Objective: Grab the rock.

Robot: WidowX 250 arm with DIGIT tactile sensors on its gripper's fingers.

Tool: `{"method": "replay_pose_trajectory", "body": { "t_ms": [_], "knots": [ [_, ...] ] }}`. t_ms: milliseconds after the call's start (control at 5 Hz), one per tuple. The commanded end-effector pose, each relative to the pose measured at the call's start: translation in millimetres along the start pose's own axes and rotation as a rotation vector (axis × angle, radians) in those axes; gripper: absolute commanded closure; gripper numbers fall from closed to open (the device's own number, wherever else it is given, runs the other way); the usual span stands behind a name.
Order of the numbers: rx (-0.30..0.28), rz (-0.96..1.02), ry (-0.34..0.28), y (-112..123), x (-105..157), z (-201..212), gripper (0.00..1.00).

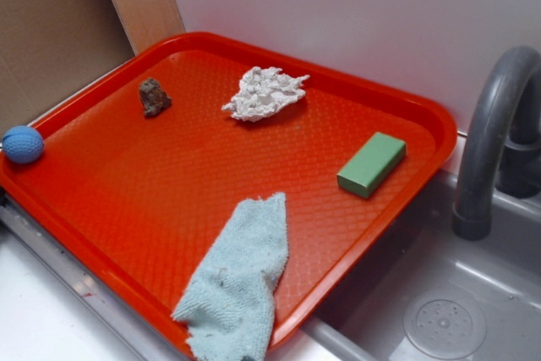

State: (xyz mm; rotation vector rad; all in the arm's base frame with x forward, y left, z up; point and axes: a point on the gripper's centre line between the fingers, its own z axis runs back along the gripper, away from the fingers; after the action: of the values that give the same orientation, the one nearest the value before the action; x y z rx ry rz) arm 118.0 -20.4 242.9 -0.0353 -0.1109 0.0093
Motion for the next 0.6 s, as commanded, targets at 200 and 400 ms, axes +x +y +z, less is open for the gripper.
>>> {"method": "replay_pose_trajectory", "body": {
  "t_ms": [200, 400],
  "knots": [
    [0.027, -0.027, -0.056, 0.3, 20.8, -22.9, 0.0],
    [0.02, -0.07, -0.129, -5.6, 40.0, -42.6, 0.0]
  ]
}}
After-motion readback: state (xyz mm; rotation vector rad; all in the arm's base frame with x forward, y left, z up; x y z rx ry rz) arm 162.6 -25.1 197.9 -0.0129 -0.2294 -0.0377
